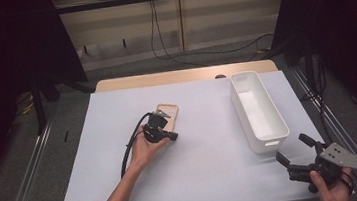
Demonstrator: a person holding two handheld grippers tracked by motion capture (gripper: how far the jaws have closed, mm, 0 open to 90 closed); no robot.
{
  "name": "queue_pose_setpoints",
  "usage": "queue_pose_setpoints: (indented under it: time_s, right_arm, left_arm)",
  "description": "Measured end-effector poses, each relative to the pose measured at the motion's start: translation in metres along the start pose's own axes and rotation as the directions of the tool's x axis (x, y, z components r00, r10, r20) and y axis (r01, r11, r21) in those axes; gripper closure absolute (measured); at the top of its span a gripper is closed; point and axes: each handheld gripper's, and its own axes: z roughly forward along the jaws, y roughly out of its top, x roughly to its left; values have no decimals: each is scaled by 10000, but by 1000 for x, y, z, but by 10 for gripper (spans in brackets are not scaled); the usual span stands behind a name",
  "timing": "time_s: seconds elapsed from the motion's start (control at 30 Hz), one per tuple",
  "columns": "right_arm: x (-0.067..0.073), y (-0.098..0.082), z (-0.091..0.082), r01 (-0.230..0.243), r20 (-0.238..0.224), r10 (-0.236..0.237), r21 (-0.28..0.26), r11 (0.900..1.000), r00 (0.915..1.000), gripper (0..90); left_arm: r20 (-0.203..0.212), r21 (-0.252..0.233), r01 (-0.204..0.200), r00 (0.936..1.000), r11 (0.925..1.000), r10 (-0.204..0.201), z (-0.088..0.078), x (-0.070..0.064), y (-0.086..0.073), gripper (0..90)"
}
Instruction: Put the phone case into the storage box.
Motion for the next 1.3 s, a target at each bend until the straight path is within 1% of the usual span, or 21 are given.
queue_pose_setpoints:
  time_s: [0.17, 0.2, 0.3, 0.33, 0.4, 0.47, 0.6, 0.7, 0.73, 0.77, 0.8, 0.83, 0.87, 0.9, 0.97, 1.0, 1.03, 1.13, 1.17, 1.2, 1.3]
  right_arm:
    - [0, 0, 0, -14, 13, 14, -34, 10000, 10000, 2]
    - [0, 0, 0, -16, 12, 16, -42, 10000, 10000, 3]
    - [0, 0, 0, -9, 2, 9, -18, 10000, 10000, 2]
    - [0, 0, 0, -20, 6, 20, -20, 10000, 10000, 3]
    - [0, 0, 0, -6, 33, 6, -30, 10000, 10000, 2]
    - [0, 0, 0, -20, 48, 20, -27, 10000, 10000, 2]
    - [0, 0, 0, -32, 53, 32, -39, 10000, 10000, 3]
    - [0, 0, 0, -30, 49, 31, -36, 10000, 10000, 3]
    - [0, 0, 0, -34, 51, 34, -40, 10000, 10000, 2]
    - [0, 0, 0, -35, 51, 35, -38, 10000, 10000, 2]
    - [0, 0, 0, -35, 51, 35, -38, 10000, 10000, 2]
    - [0, 0, 0, -37, 49, 37, -39, 10000, 10000, 2]
    - [0, 0, 0, -37, 49, 37, -39, 10000, 10000, 2]
    - [0, 0, 0, -29, 53, 29, -35, 10000, 10000, 3]
    - [0, 0, 0, -4, 55, 4, -18, 10000, 10000, 2]
    - [0, 0, 0, -4, 50, 4, -7, 10000, 10000, 2]
    - [0, 0, 0, -20, 57, 20, -14, 10000, 10000, 3]
    - [0, 0, 0, -9, 71, 9, -1, 10000, 10000, 2]
    - [0, 0, 0, -6, 77, 6, -1, 10000, 10000, 2]
    - [0, 0, 0, -16, 87, 16, 0, 10000, 10000, 2]
    - [0, 0, 0, -16, 92, 16, -1, 10000, 10000, 2]
  left_arm:
    - [-34, -62, -170, 9999, 9998, 169, -1, 0, -1, 900]
    - [15, -141, -78, 10000, 9999, 79, -1, -1, -1, 897]
    - [-2, -206, -153, 9999, 9997, 153, -3, -1, -1, 862]
    - [44, -448, -137, 9999, 9989, 139, -4, -2, -1, 855]
    - [2, -545, -212, 9998, 9983, 212, -6, -3, -1, 817]
    - [-30, -1009, -211, 9998, 9947, 209, -11, -7, 0, 812]
    - [-367, -1722, -390, 9988, 9843, 332, -17, -11, 0, 676]
    - [-491, -1741, -556, 9976, 9832, 478, -20, -12, -2, 579]
    - [-563, -1862, -618, 9971, 9806, 521, -20, -12, -3, 579]
    - [-641, -2115, -592, 9969, 9756, 465, -23, -13, -5, 507]
    - [-641, -2115, -592, 9969, 9756, 465, -23, -13, -5, 460]
    - [-875, -2370, -603, 9953, 9696, 405, -27, -13, -6, 393]
    - [-875, -2370, -603, 9953, 9696, 405, -27, -13, -6, 361]
    - [-881, -2676, -446, 9959, 9625, 216, -32, -13, -6, 309]
    - [-986, -2798, -351, 9951, 9594, 76, -36, -12, -7, 193]
    - [-986, -2798, -351, 9951, 9594, 76, -36, -12, -7, 179]
    - [-948, -2968, -327, 9955, 9544, 46, -41, -11, -8, 161]
    - [-1016, -2979, -224, 9948, 9543, -83, -44, -12, -9, 54]
    - [-954, -3030, -165, 9953, 9529, -131, -46, -12, -10, 59]
    - [-969, -3206, -263, 9953, 9469, -51, -49, -13, -12, 57]
    - [-1184, -3258, -436, 9930, 9444, 50, -53, -14, -14, 45]
